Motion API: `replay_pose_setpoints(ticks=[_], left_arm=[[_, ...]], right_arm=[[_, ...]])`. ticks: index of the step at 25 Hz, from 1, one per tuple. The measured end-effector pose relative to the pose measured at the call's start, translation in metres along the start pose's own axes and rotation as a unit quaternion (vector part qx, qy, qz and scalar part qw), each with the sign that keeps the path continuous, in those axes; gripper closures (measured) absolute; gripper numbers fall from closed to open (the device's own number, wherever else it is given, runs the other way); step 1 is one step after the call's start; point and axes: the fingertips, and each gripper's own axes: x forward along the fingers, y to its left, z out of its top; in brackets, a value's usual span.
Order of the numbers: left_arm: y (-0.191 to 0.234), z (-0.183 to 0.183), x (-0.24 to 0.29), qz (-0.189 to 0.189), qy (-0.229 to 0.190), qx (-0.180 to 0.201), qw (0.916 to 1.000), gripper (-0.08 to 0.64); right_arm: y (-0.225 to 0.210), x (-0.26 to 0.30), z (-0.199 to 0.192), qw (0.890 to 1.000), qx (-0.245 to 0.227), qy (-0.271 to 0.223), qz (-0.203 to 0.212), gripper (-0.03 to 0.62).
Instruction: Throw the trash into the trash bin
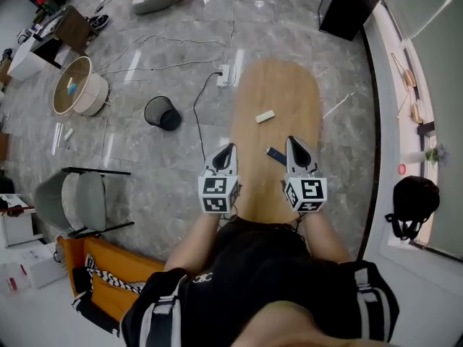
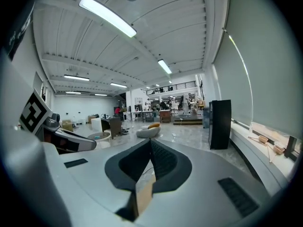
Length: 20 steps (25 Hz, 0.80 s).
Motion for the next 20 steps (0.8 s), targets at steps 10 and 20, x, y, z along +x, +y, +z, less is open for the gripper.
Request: replay_pose_setpoints(ticks=[10,20], left_arm=[[0.016,-0.064,0.035,0.020,0.053,-0.027,0.9980,0.548],[0.019,-0.122,0.072,0.021,0.100,-0.042,0.9939,0.548]], right_arm=[[-0.007,0.039,-0.101,0.993,-0.022,0.106,0.043,0.581],[-0.016,0.067,-0.243,0.954,-0.068,0.262,0.129,0.569]])
